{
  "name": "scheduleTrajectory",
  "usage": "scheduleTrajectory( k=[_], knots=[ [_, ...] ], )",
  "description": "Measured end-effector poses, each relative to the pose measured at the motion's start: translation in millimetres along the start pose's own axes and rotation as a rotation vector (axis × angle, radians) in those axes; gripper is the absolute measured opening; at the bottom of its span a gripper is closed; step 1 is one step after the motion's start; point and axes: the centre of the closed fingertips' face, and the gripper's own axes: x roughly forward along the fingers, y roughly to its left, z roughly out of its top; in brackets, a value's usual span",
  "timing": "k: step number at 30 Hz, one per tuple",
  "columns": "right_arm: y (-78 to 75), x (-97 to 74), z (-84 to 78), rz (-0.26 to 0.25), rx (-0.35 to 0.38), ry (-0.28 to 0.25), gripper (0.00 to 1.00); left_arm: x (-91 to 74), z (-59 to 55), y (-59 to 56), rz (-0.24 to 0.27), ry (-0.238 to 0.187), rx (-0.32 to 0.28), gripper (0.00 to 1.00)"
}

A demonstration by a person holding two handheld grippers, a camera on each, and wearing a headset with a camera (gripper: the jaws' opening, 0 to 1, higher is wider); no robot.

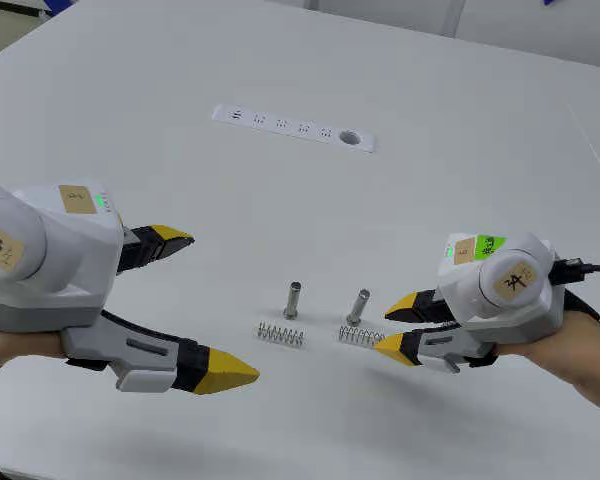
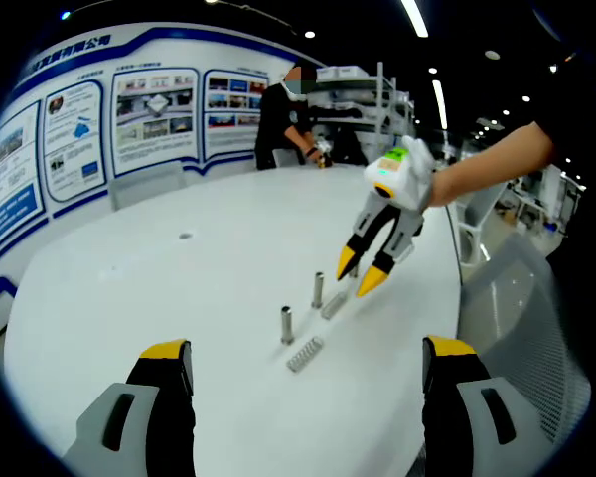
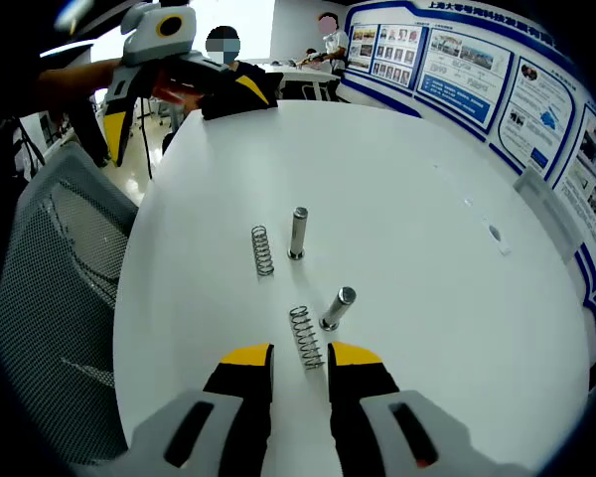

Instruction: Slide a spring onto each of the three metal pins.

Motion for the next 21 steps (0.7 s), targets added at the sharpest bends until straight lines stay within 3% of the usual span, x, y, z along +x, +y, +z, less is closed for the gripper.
scheduleTrajectory(
  k=[5,13,21],
  knots=[
    [-2.0,12.5,-10.0,-0.010,-0.007,0.052,0.22,0.2,-2.4,2.5,0.002,0.007,0.001,0.98],
    [-6.1,21.9,-17.1,-0.018,0.016,0.071,0.22,-0.4,-8.3,5.9,0.002,0.019,-0.009,0.97],
    [-4.1,25.6,-20.2,0.028,0.014,0.078,0.19,0.3,-15.9,6.3,0.004,0.044,-0.018,0.97]
  ],
)
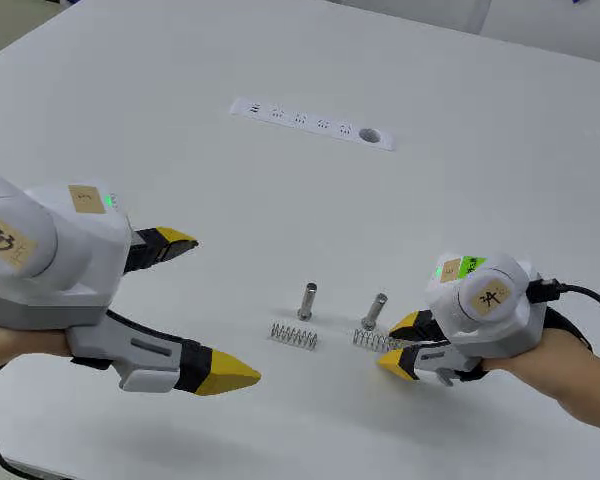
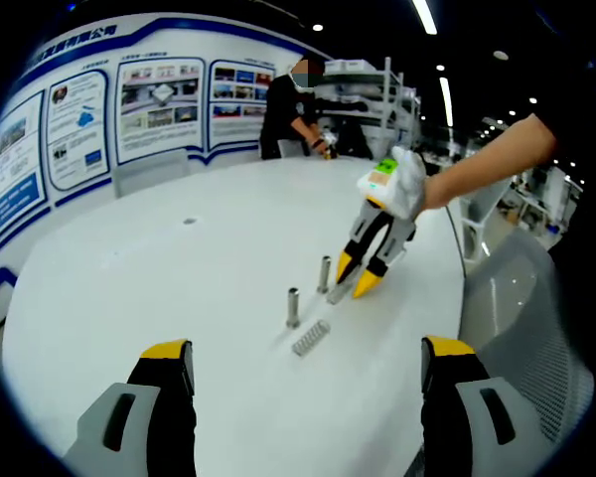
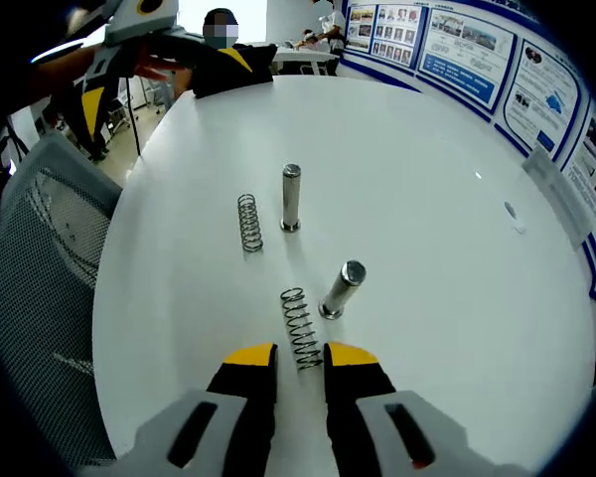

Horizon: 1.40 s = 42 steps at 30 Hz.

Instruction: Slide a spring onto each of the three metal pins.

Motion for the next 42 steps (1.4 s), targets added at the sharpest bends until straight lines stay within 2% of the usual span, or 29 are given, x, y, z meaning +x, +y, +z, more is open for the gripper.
scheduleTrajectory(
  k=[3,5,9,13,16,21,25,27,29,35,40,42],
  knots=[
    [2.0,0.5,-0.4,0.013,-0.001,-0.003,0.16,1.3,3.0,-3.7,-0.008,-0.016,-0.017,0.97],
    [6.0,0.4,-1.5,0.041,0.034,-0.014,0.12,2.9,4.5,-4.7,-0.008,-0.024,-0.027,0.97],
    [5.3,-0.2,-1.5,0.026,0.054,-0.027,0.11,7.4,7.4,-8.9,-0.017,-0.022,-0.019,0.96],
    [7.0,-0.5,-0.8,0.003,0.030,-0.020,0.11,10.8,10.3,-13.5,-0.031,-0.019,-0.005,0.96],
    [9.5,-1.5,-1.3,0.012,0.023,-0.011,0.11,12.9,10.4,-17.3,-0.043,-0.006,0.012,0.96],
    [13.1,-19.8,9.1,0.015,0.001,-0.036,0.10,11.9,10.4,-15.2,-0.035,0.011,0.036,0.97],
    [14.6,-35.6,17.0,0.005,-0.031,-0.057,0.10,12.2,16.0,-12.8,-0.029,0.000,0.033,0.94],
    [16.9,-44.8,26.3,0.000,-0.046,-0.091,0.10,14.2,23.5,-20.0,-0.060,-0.033,0.002,0.85],
    [20.6,-54.0,34.9,-0.004,-0.061,-0.113,0.10,17.1,28.2,-25.1,-0.069,-0.050,0.001,0.83],
    [28.7,-74.5,54.0,-0.022,-0.113,-0.155,0.10,26.2,29.2,-43.2,-0.108,-0.024,0.072,0.83],
    [36.9,-88.8,67.4,-0.035,-0.160,-0.169,0.11,31.3,40.3,-56.6,-0.108,-0.057,0.095,0.80],
    [39.8,-93.9,71.5,-0.041,-0.183,-0.170,0.11,34.2,42.8,-63.1,-0.114,-0.059,0.141,0.78]
  ],
)
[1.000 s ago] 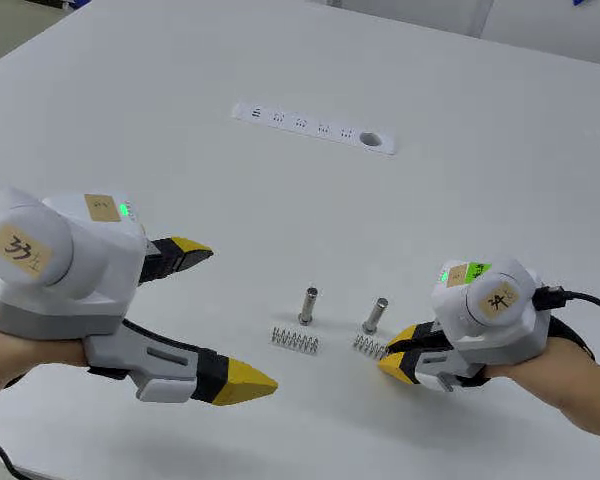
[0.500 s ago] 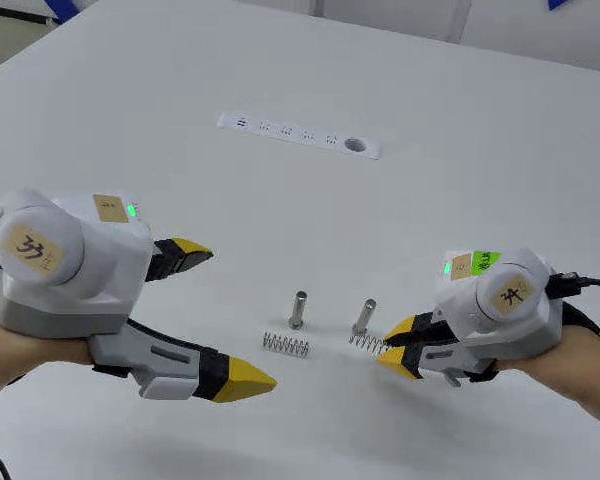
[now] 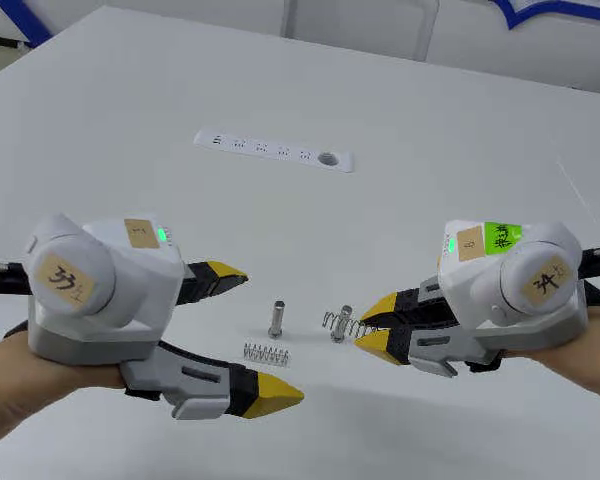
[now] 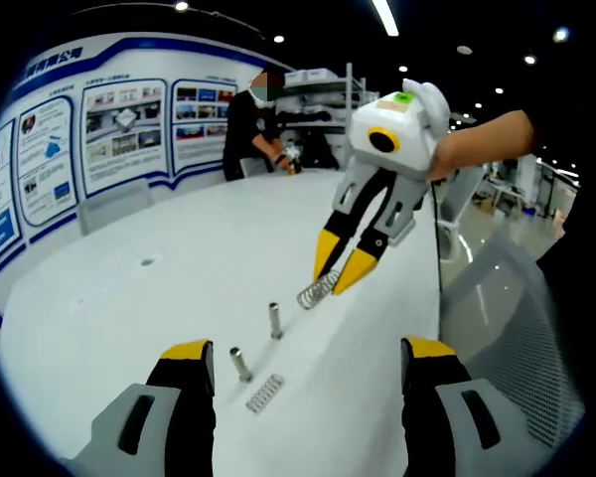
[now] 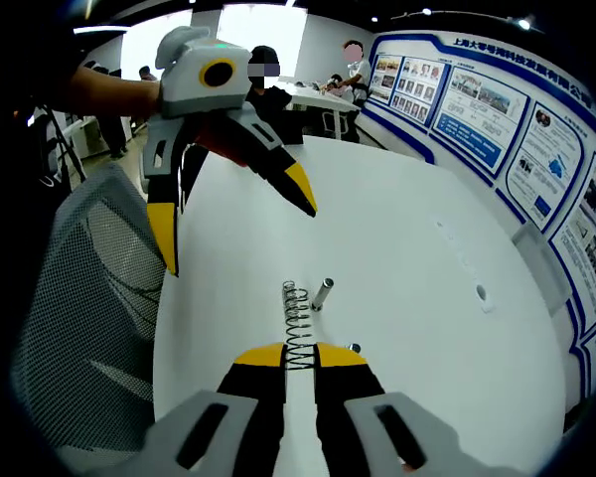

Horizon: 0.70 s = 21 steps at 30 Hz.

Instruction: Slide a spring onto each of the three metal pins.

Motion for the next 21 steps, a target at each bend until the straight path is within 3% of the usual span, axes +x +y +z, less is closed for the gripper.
scheduleTrajectory(
  k=[7,13,17,21],
  knots=[
    [10.8,-10.0,9.3,0.012,-0.075,0.007,0.11,8.8,7.4,-13.9,-0.043,-0.004,0.038,0.71],
    [26.4,-12.6,11.0,0.057,-0.135,0.022,0.11,11.7,10.1,-16.4,-0.049,0.002,0.060,0.64],
    [37.5,-14.8,17.7,0.085,-0.152,0.004,0.11,14.0,8.5,-19.8,-0.052,0.015,0.081,0.55],
    [42.0,-14.4,17.7,0.093,-0.182,0.019,0.11,14.2,16.3,-25.3,-0.060,-0.008,0.103,0.52]
  ],
)
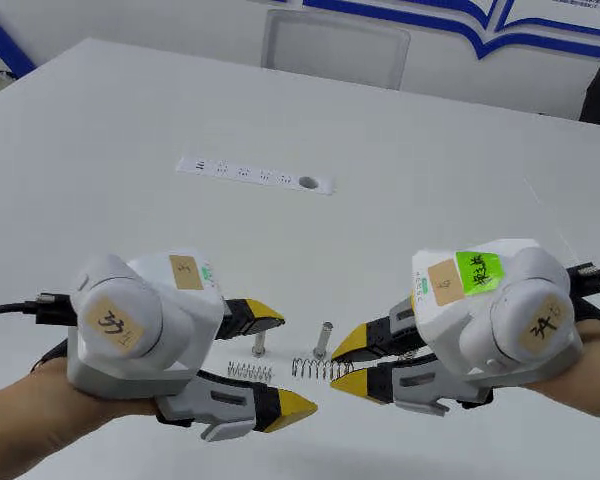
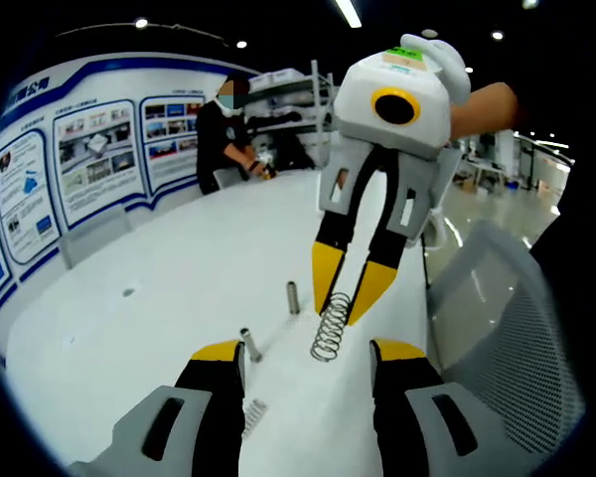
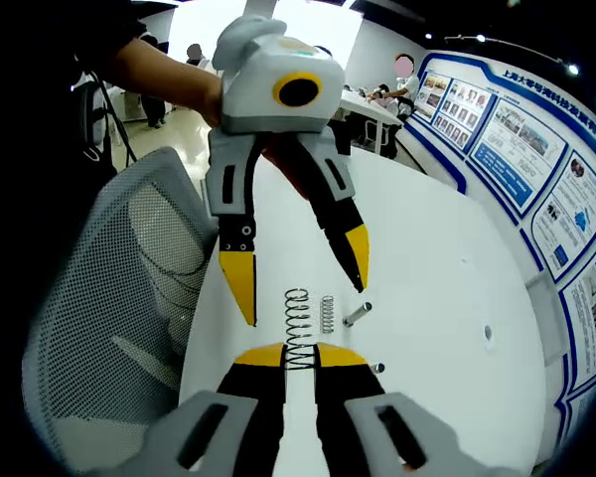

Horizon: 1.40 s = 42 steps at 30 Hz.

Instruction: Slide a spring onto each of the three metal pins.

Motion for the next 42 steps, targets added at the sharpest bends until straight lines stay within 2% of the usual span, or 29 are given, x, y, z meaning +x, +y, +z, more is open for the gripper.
scheduleTrajectory(
  k=[7,14,17,31,36,42],
  knots=[
    [4.8,-1.0,-1.0,0.007,-0.002,0.012,0.11,-0.5,6.4,-3.0,-0.009,-0.007,0.039,0.38],
    [6.3,-1.4,0.5,0.010,-0.016,0.014,0.11,2.2,3.1,-13.1,-0.043,0.029,0.092,0.28],
    [7.3,-0.7,-0.1,0.010,-0.030,0.021,0.11,3.2,3.8,-14.6,-0.047,0.028,0.088,0.22],
    [5.8,-0.4,6.4,0.011,-0.033,-0.004,0.11,9.8,-3.8,-17.3,-0.063,0.083,0.137,0.14],
    [5.9,0.0,6.3,0.013,-0.028,-0.006,0.11,9.9,-5.8,-17.6,-0.069,0.091,0.126,0.12],
    [7.7,1.1,5.1,0.022,-0.021,-0.002,0.11,10.0,-8.1,-20.8,-0.084,0.094,0.148,0.11]
  ],
)
